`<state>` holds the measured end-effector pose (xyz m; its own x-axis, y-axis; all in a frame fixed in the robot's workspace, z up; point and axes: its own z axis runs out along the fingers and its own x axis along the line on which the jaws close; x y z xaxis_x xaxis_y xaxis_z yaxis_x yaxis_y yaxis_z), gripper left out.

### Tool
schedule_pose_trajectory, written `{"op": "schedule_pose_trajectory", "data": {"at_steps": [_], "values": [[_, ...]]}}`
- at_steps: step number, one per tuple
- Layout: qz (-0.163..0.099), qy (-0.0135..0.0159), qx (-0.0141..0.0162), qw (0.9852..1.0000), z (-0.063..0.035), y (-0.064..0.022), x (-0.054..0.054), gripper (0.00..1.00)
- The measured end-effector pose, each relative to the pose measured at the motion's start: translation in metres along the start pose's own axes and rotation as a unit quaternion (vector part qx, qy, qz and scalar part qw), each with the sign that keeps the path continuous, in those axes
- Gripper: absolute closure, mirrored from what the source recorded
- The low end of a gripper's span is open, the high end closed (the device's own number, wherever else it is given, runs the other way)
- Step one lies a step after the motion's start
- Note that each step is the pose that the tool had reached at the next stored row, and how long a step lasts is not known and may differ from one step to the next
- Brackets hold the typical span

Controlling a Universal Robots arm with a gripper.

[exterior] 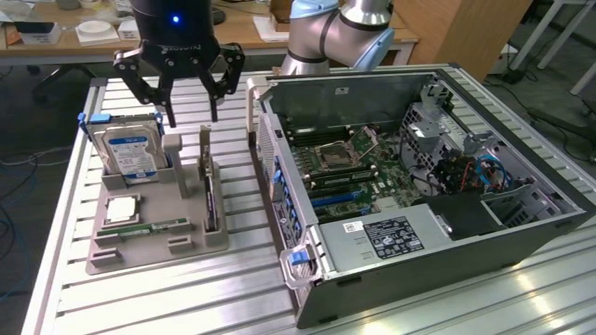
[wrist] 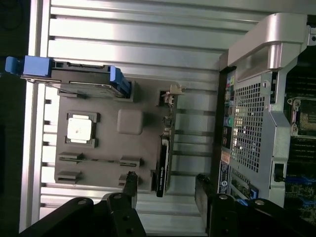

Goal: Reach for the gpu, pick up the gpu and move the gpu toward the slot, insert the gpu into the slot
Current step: 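Pick up the gpu and move the gpu toward the slot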

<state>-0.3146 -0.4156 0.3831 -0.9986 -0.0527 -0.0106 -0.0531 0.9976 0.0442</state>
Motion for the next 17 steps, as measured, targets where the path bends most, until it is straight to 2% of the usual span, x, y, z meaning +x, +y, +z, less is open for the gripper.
{"op": "schedule_pose_trajectory", "data": {"at_steps": [4,11,17], "values": [[0.000,0.0003,-0.0003,1.0000,0.0045,-0.0004,-0.0020,0.41],[0.000,0.0004,-0.0008,1.0000,0.0045,-0.0005,-0.0021,0.41],[0.000,0.0016,-0.0034,1.0000,0.0052,-0.0009,-0.0021,0.41]]}}
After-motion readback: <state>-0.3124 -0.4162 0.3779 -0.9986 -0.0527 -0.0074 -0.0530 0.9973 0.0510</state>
